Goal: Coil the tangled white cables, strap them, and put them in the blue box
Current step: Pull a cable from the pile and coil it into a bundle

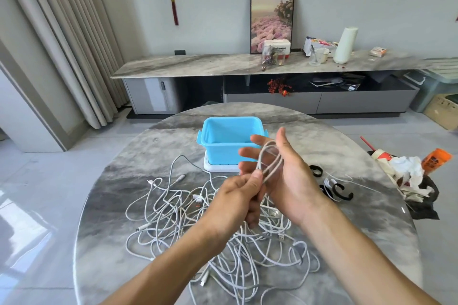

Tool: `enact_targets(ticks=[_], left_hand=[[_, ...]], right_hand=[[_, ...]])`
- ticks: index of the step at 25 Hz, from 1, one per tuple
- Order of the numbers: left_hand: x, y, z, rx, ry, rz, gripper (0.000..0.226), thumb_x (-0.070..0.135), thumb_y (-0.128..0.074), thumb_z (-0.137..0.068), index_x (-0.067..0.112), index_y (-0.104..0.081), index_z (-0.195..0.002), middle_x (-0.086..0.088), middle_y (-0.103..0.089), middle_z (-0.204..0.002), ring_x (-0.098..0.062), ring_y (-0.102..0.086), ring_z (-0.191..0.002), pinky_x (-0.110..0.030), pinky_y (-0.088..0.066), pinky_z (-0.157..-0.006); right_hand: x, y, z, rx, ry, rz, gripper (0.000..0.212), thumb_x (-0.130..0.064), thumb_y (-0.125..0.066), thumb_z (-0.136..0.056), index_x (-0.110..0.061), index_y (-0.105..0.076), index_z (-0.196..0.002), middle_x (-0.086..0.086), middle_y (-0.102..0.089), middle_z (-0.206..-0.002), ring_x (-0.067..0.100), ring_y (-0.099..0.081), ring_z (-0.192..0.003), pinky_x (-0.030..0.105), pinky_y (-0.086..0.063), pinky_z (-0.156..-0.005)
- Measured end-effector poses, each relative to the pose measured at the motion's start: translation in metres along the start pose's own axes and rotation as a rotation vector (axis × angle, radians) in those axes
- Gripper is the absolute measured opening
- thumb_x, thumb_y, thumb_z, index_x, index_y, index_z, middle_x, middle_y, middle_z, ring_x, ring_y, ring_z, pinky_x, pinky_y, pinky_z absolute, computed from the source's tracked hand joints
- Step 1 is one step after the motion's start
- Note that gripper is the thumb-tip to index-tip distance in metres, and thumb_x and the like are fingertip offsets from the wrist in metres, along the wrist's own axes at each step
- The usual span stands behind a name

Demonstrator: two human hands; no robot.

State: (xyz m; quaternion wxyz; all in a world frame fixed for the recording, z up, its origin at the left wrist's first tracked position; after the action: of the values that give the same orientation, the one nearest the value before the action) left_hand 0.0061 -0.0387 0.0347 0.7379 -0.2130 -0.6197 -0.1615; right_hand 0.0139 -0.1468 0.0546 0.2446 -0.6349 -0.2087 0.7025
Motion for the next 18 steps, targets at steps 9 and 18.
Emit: enact_targets(ticks=[9,18], left_hand=[[0.006,0.009,0.005,-0.028,0.05,0.062,0.051,0.045,-0.039,-0.102,0.01,-0.052,-0.068,0.0,-0.023,-0.049,-0.009,-0.019,-0.039,-0.015,-0.019,-0.039],[0.001,0.005,-0.001,-0.112,0.072,0.044,0.037,0.036,-0.036,-0.104,0.006,-0.043,-0.084,0.002,-0.02,-0.05,-0.008,-0.014,-0.039,-0.014,-0.015,-0.038]], right_hand=[[-0.007,0.007,0.008,0.314,0.227,0.516,0.051,-0.04,-0.056,-0.098,-0.007,-0.054,-0.059,0.018,-0.069,-0.063,0.026,-0.061,-0.047,0.028,-0.051,-0.048],[0.014,-0.002,-0.001,0.253,-0.177,-0.1,0.035,-0.041,-0.057,-0.096,-0.014,-0.049,-0.076,0.006,-0.061,-0.066,0.029,-0.07,-0.069,0.038,-0.053,-0.079]])
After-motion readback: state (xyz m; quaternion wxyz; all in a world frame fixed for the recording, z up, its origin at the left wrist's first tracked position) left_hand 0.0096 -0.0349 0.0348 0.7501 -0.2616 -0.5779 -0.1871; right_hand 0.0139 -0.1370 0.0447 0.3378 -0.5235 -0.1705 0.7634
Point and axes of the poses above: each hand's wrist, its own z-axis away from the middle knuckle, its own y-axis out of the back of the hand, x = y × z, the point moved 3 cm from there along -z, towards the middle knuckle
